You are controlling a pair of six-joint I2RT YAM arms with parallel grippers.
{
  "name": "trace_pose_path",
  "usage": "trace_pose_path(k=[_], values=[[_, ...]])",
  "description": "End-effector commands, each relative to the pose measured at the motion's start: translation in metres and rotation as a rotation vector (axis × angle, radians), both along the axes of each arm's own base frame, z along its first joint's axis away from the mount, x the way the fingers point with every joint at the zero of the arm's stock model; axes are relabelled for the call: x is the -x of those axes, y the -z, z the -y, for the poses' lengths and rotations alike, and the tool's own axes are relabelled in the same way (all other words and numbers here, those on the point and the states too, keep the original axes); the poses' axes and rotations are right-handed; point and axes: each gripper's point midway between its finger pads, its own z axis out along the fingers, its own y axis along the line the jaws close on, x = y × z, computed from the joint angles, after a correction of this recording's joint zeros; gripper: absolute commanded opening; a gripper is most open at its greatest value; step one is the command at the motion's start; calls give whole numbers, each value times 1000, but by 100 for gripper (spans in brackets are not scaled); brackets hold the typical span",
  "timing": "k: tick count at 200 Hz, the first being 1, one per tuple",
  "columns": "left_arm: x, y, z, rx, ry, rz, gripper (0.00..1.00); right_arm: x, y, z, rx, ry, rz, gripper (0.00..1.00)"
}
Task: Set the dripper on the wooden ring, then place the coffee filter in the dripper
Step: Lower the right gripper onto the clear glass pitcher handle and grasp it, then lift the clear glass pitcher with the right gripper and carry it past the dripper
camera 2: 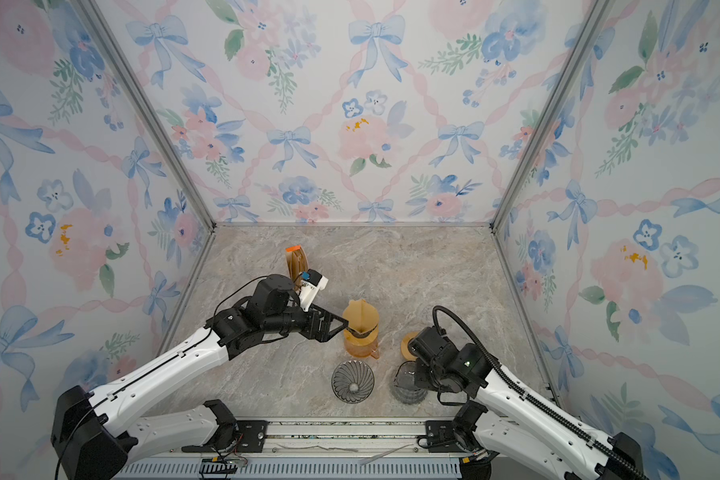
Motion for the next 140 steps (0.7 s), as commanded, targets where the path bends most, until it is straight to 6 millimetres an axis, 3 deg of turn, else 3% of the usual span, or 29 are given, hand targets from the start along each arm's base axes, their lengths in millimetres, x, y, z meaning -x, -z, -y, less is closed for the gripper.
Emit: trace_pose_path(k=[1, 76, 140], values=[[3, 3, 1, 1, 7, -8, 98, -1, -10, 1, 6, -13, 27, 11], [2, 0, 0, 4, 2, -3, 98, -5, -36, 10, 41, -24, 72, 11], [4, -6, 0, 19, 6, 9, 98, -23, -66, 15, 79, -31, 121, 11]])
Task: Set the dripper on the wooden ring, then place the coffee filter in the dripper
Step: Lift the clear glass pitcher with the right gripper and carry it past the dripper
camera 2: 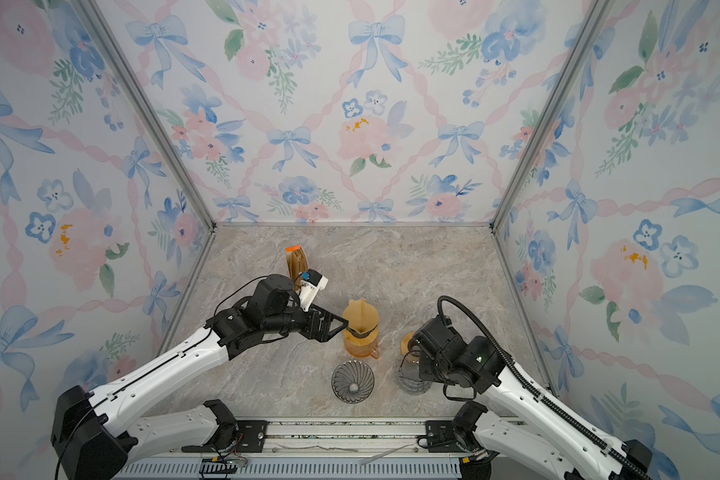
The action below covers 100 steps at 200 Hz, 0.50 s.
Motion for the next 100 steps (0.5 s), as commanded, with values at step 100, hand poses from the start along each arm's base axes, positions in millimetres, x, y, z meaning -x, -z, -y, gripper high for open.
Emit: trace_pose_path(k=[100], values=[[-2, -15, -7, 26, -31, 34, 98, -16, -51, -21, -59, -142, 49, 11]])
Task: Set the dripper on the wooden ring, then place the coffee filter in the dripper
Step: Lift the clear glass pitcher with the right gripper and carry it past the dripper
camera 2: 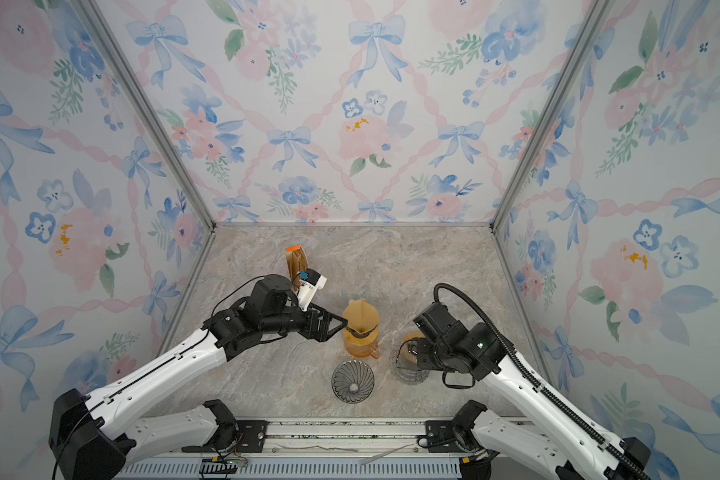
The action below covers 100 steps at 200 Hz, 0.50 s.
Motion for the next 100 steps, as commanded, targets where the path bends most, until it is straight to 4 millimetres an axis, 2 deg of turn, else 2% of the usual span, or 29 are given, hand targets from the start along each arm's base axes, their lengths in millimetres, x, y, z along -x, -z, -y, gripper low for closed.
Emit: trace_pose_path(k=[1, 47, 72, 100], values=[[-2, -9, -5, 18, -24, 16, 98, 0, -22, -10, -38, -71, 28, 11], [-2, -23, -7, 47, -18, 31, 98, 0, -48, -30, -39, -201, 55, 10], [0, -33, -15, 39, -33, 53, 98, -1, -62, -50, -55, -277, 65, 10], [9, -44, -23, 49, -7, 55, 98, 0, -67, -73, -54, -356, 68, 10]])
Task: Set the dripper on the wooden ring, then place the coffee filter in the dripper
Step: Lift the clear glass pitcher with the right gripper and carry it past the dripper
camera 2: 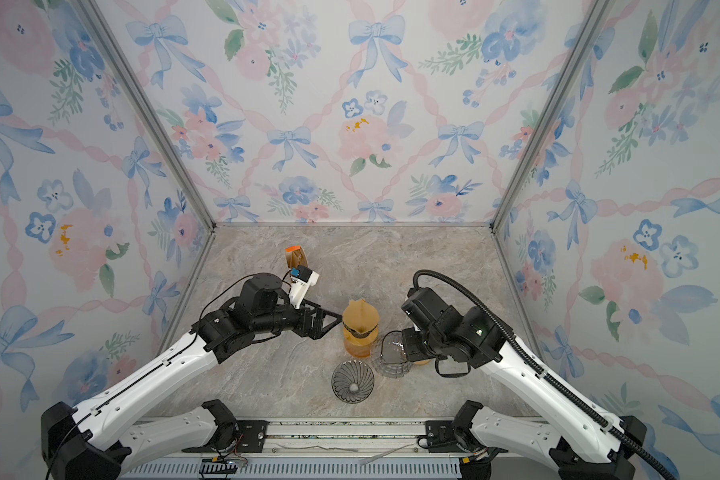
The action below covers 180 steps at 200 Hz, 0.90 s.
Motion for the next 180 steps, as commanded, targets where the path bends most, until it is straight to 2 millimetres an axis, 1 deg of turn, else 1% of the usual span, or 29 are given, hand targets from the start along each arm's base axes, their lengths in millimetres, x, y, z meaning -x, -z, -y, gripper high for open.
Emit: trace_pose_path(k=[1, 22, 43, 60, 75, 95, 112, 138, 153, 167, 180], values=[[9, -21, -6, 16, 30, 20, 98, 3, -12, -20, -14, -92, 19, 10], [19, -24, -12, -10, 52, 3, 98, 4, -13, -35, 10, -140, 21, 10], [30, -28, -22, -40, 60, 1, 98, 7, -15, -54, 23, -196, 29, 10], [42, -31, -25, -47, 96, -24, 96, 9, -17, -69, 33, -236, 36, 10], [52, -30, -27, -59, 120, -60, 91, 9, -18, -80, 43, -261, 41, 10], [64, -28, -32, -78, 144, -89, 79, 9, -17, -96, 47, -290, 43, 10], [71, -23, -34, -88, 153, -120, 72, 7, -17, -106, 58, -304, 41, 10], [71, -15, -35, -107, 115, -159, 67, 2, -15, -116, 77, -302, 38, 10], [69, -12, -35, -112, 93, -176, 66, -2, -17, -122, 81, -294, 45, 10], [65, -13, -37, -116, 61, -173, 66, -3, -19, -130, 70, -299, 47, 10], [65, -20, -38, -106, 53, -154, 65, -3, -21, -137, 66, -312, 48, 10]])
